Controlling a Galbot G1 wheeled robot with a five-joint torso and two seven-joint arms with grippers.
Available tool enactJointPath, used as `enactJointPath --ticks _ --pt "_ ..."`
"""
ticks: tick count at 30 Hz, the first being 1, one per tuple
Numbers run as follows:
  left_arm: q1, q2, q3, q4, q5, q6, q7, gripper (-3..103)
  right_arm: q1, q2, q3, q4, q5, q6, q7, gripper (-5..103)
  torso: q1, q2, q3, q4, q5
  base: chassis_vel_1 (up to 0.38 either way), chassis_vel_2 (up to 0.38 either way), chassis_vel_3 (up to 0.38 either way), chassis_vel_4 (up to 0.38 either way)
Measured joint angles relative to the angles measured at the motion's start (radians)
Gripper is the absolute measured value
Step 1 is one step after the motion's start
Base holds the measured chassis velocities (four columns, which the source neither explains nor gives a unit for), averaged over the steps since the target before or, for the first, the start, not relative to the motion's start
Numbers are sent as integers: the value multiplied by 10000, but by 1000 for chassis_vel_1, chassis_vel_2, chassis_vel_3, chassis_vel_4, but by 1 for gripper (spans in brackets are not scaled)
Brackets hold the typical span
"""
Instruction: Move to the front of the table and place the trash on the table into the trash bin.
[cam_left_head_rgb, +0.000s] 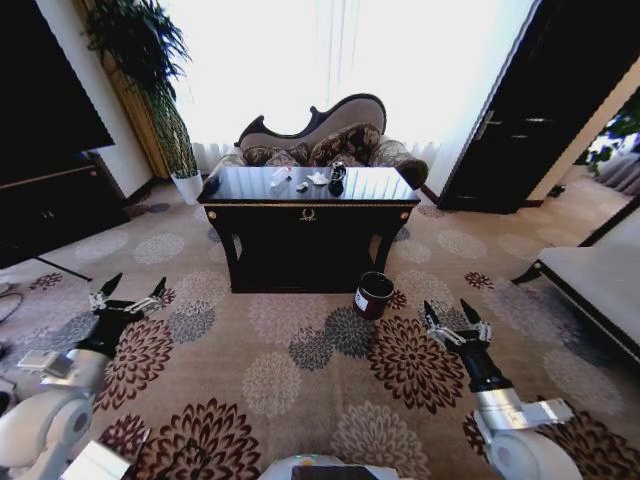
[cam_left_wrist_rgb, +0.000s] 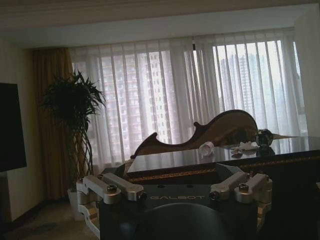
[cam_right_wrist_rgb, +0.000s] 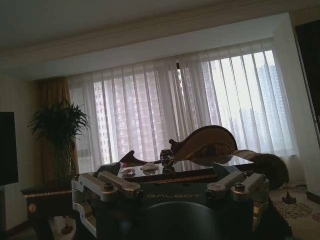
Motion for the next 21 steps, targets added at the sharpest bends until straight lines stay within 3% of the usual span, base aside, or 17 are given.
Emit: enactJointPath --ticks 21 --pt "90 2 5 -13 -5 0 6 100 -73 46 60 54 7 5 -102 100 6 -2 2 -1 0 -142 150 145 -156"
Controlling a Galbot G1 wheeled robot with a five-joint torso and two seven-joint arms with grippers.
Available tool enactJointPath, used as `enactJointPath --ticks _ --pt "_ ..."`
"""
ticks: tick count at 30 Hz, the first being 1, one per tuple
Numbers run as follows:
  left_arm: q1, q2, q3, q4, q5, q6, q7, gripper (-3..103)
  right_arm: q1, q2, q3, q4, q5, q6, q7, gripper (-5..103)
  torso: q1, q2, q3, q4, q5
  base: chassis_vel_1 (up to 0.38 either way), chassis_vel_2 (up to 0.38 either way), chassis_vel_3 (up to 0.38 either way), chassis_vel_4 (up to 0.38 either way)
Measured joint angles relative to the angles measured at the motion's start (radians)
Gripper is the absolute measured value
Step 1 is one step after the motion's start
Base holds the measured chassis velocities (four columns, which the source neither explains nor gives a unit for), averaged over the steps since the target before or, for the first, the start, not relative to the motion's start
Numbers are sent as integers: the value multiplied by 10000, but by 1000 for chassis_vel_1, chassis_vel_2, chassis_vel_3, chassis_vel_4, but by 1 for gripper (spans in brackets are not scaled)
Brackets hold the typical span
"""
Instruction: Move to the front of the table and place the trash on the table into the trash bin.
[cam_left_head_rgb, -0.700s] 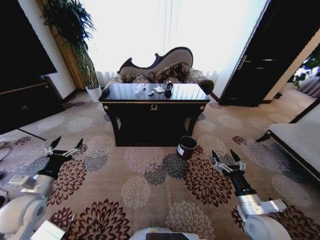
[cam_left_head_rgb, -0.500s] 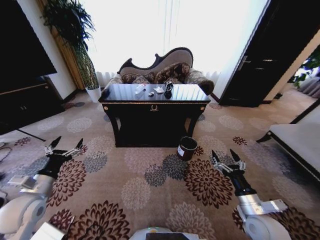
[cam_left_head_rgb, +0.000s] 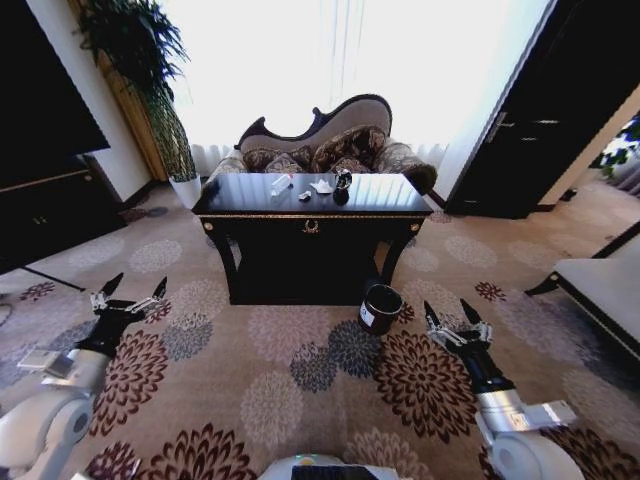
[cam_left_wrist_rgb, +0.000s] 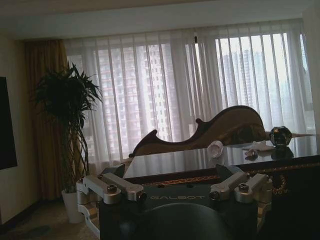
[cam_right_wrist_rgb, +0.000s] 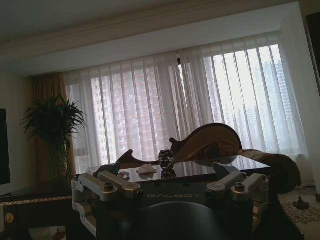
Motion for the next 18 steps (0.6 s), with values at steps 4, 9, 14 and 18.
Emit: enactJointPath --ticks 4,9,14,18 --pt "1 -23 1 -17 5 1 0 100 1 -1 -2 0 -2 0 -8 100 -2 1 -1 1 0 -152 158 166 -150" --pt "14 -50 56 -80 26 35 0 100 -8 3 -9 0 -2 0 -19 100 -4 1 -2 1 0 -144 154 146 -137" --pt "27 -47 61 -103 36 46 0 100 -17 3 -9 8 -2 4 -33 100 -3 1 -1 1 0 -172 162 170 -168" --pt "44 -40 61 -103 36 47 1 100 -3 4 -15 23 -2 4 -35 100 -4 1 -1 1 0 -187 180 188 -165"
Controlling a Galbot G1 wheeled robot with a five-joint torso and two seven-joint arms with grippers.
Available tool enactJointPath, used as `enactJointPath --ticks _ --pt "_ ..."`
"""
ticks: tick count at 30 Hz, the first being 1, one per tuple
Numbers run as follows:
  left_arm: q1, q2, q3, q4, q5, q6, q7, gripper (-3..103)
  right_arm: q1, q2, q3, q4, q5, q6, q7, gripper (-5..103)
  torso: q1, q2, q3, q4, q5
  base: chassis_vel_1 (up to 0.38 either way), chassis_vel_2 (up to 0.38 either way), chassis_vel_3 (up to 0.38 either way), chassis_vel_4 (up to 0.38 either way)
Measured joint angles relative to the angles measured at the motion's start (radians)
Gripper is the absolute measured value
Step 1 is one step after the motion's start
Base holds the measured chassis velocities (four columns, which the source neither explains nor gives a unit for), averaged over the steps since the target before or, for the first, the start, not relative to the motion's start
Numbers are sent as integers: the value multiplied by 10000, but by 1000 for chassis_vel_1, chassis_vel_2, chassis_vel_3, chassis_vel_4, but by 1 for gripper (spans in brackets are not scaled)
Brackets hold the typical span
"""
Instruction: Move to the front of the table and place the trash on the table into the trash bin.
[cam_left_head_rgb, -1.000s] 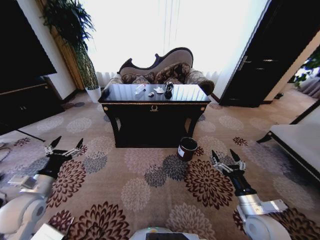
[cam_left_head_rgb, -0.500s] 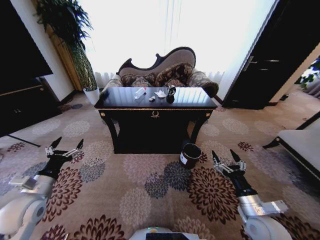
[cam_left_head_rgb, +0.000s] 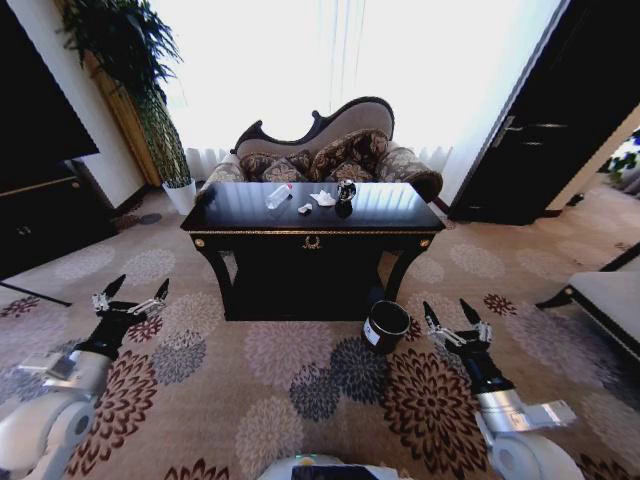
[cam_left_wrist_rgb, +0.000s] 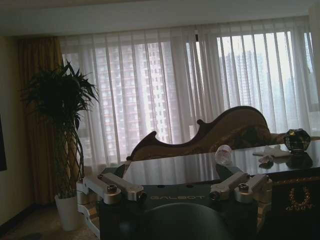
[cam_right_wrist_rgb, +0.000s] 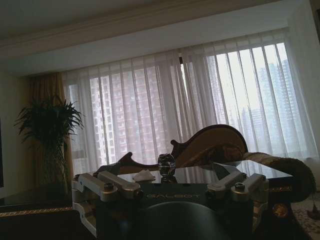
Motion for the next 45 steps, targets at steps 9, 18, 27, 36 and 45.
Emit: enactJointPath --ticks 9,18,27,36,45 --pt "-1 -49 115 -162 -85 170 -106 100 -63 30 -44 6 -65 21 -16 100 0 0 0 -1 -2 -183 176 186 -166" --pt "65 -13 208 -163 -96 188 -103 100 -193 154 -112 77 -152 45 -23 100 -2 1 -1 -1 -1 -160 158 161 -173" --pt "-32 453 64 -63 -610 339 -130 100 -327 -276 122 228 152 -219 76 100 2 -1 0 -2 0 -198 206 196 -227" --pt "-8 326 209 -329 -441 512 -140 100 -226 -121 -48 207 122 -248 76 100 1 0 1 0 0 -202 198 214 -202" --pt "-136 584 513 -644 -768 940 -188 100 -73 -122 -297 118 -60 -248 379 100 1 -1 0 0 1 -172 164 171 -173"
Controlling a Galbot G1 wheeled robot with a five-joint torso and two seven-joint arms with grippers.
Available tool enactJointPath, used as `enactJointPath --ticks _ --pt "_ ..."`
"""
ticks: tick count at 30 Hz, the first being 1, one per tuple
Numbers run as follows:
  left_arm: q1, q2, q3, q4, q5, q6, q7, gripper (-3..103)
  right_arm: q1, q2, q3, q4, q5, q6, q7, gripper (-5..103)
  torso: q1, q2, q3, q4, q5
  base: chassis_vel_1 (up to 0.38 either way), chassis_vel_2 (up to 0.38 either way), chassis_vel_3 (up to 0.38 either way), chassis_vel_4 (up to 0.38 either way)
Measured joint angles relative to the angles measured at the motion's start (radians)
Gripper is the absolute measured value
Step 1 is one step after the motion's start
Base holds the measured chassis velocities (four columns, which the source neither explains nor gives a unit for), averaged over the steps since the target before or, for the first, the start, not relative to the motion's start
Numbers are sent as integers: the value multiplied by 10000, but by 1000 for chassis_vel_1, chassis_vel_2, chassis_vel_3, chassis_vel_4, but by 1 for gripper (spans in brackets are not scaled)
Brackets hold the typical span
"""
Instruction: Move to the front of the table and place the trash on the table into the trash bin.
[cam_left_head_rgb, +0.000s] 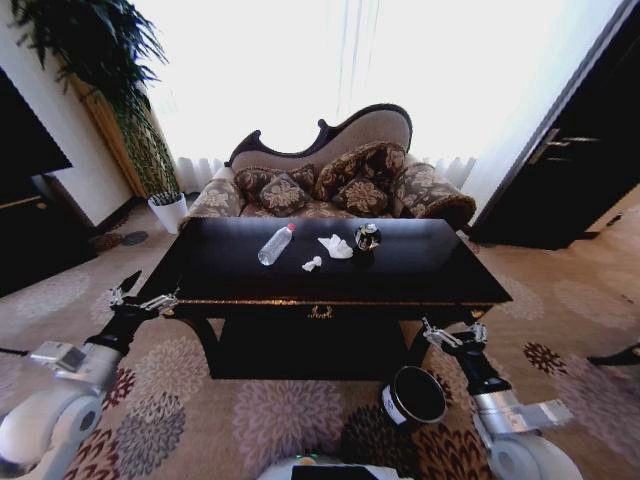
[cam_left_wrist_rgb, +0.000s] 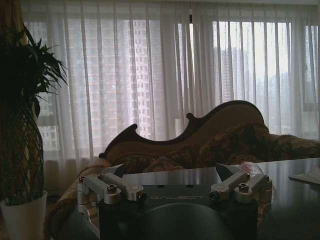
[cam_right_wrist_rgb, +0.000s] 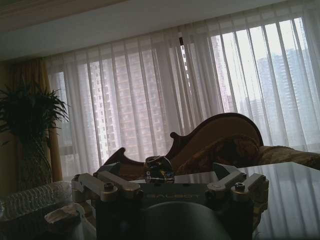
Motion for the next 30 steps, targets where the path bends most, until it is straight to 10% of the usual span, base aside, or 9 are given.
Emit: enactJointPath --ticks 11,30 --pt "-824 1366 1188 72 -1679 877 118 100 93 59 -141 -111 -61 49 11 100 -12 4 -4 3 0 -37 39 32 -32" --pt "-4050 3990 4246 2412 -1018 605 480 100 53 354 48 -53 -139 93 3 100 -3 1 0 1 -2 0 0 0 0"
